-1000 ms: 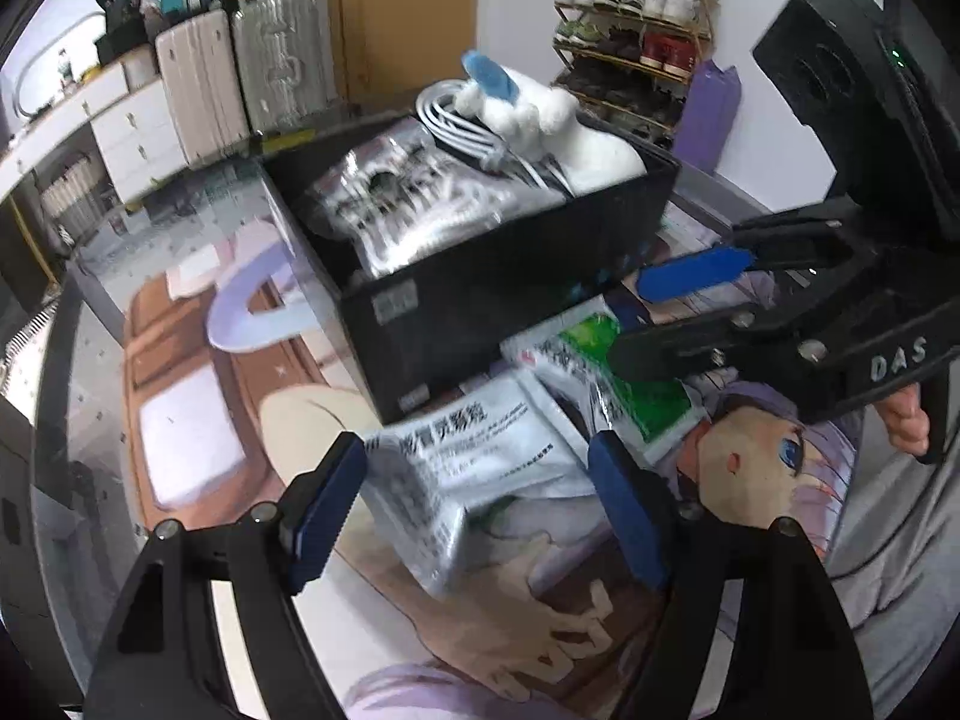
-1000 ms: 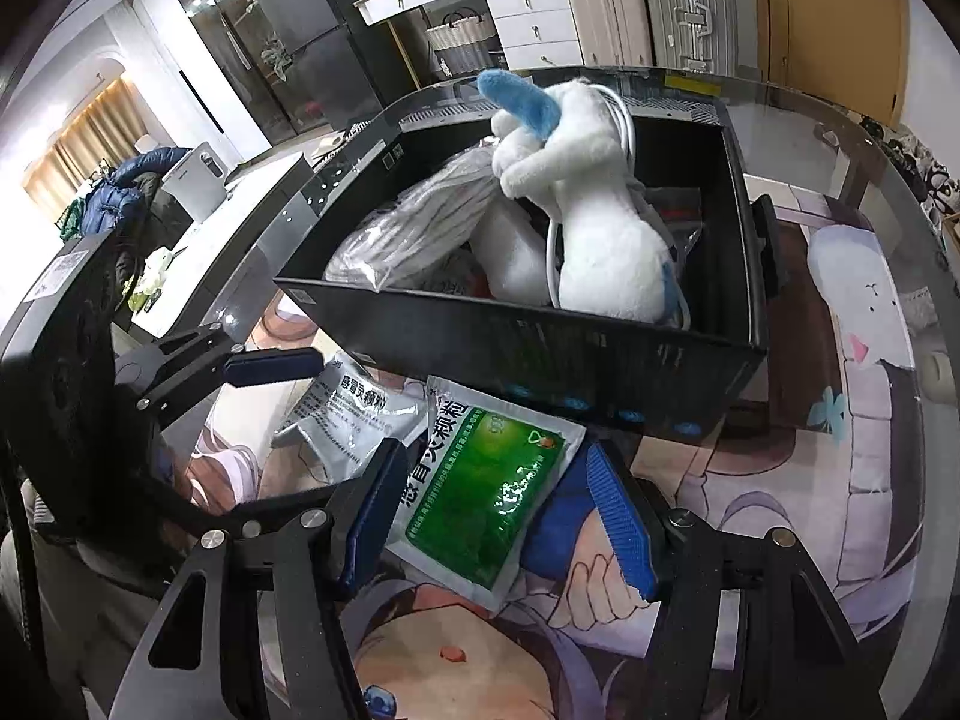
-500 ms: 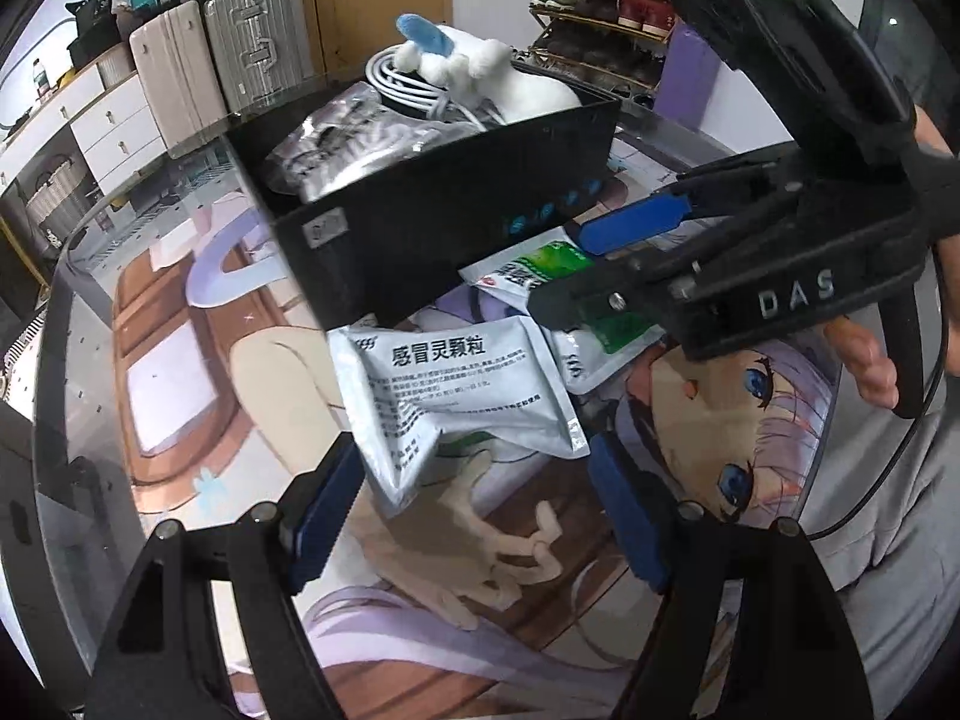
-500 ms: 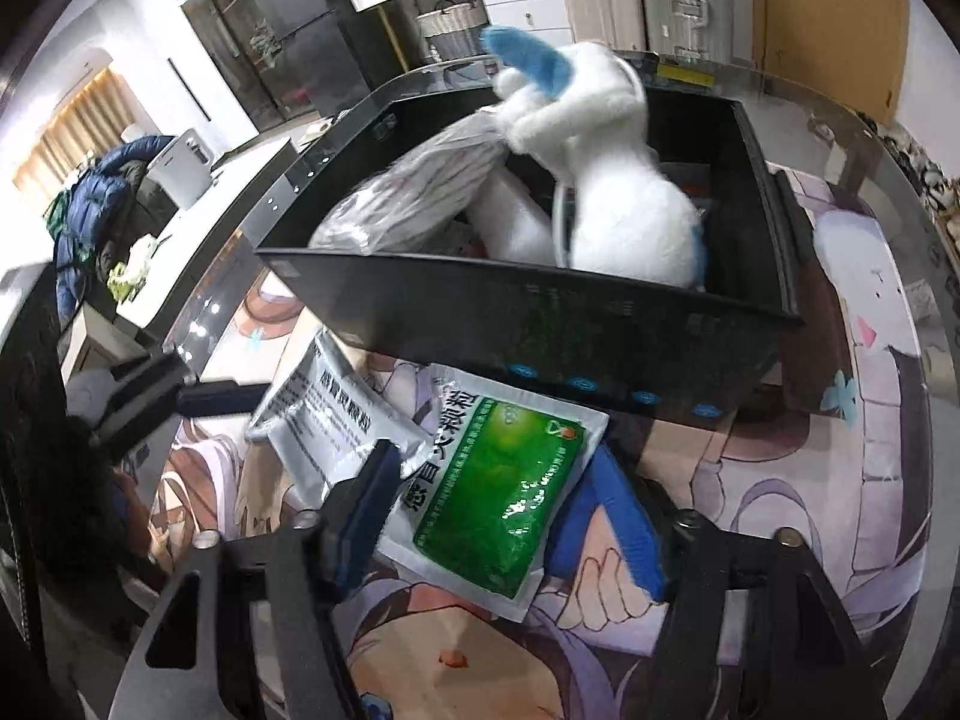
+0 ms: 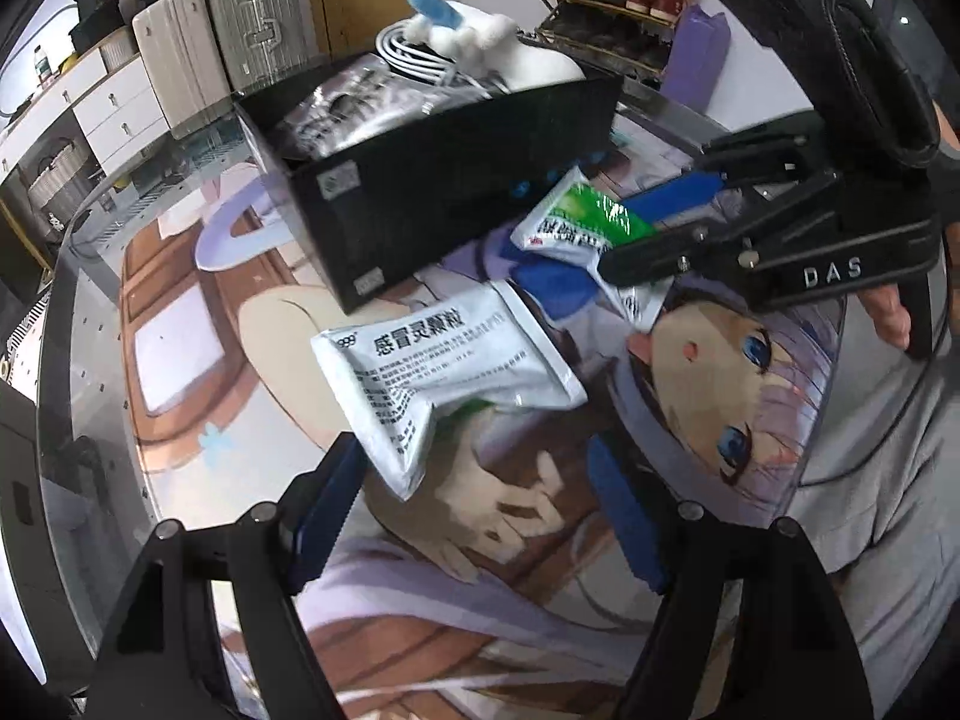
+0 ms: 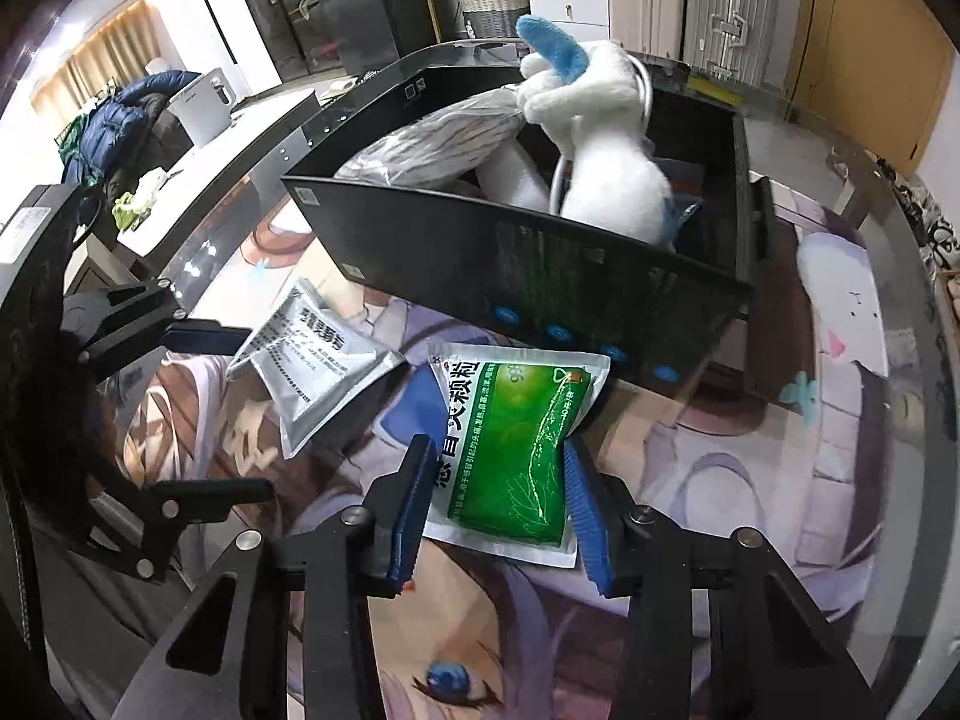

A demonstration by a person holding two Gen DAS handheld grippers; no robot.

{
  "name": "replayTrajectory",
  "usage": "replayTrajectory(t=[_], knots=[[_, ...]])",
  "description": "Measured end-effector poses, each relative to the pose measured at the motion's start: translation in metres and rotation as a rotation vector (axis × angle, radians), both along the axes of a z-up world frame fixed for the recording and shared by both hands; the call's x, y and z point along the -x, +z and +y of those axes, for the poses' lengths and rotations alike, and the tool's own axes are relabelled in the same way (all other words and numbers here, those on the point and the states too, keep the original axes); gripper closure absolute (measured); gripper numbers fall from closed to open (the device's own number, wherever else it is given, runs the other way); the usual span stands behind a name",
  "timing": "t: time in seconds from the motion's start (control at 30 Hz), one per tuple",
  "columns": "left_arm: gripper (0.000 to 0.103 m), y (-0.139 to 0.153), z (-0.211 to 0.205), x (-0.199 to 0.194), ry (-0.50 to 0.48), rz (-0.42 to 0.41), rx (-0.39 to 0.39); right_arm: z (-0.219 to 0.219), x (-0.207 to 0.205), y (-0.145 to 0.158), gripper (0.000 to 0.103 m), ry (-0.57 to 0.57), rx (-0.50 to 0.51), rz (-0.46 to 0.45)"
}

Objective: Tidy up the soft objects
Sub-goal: 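Grasp the green-labelled sachet with the right tool while the left grasps the white sachet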

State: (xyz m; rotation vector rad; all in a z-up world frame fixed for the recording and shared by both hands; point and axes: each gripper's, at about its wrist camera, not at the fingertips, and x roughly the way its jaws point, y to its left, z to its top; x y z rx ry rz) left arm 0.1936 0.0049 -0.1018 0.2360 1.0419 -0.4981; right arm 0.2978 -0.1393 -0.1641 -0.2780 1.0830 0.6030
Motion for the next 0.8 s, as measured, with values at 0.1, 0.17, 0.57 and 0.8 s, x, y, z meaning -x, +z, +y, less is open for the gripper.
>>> replayTrajectory(t=[0.1,0.17,0.57,0.8], knots=[[0.026,0.003,-0.008,0.01,-0.046,0.017,0.022,-0.003,0.002,0.001,0.059,-0.004,0.001,0.001],[0.026,0.006,-0.016,0.02,-0.102,0.042,0.053,-0.005,0.002,0.001,0.059,-0.003,-0.003,0.006],[0.026,0.008,-0.024,-0.009,-0.05,-0.043,0.007,-0.009,0.013,-0.001,0.059,-0.001,-0.001,0.008],[0.048,-0.007,-0.032,-0.028,0.022,-0.015,-0.016,-0.013,0.012,-0.003,0.051,-0.02,-0.015,0.0]])
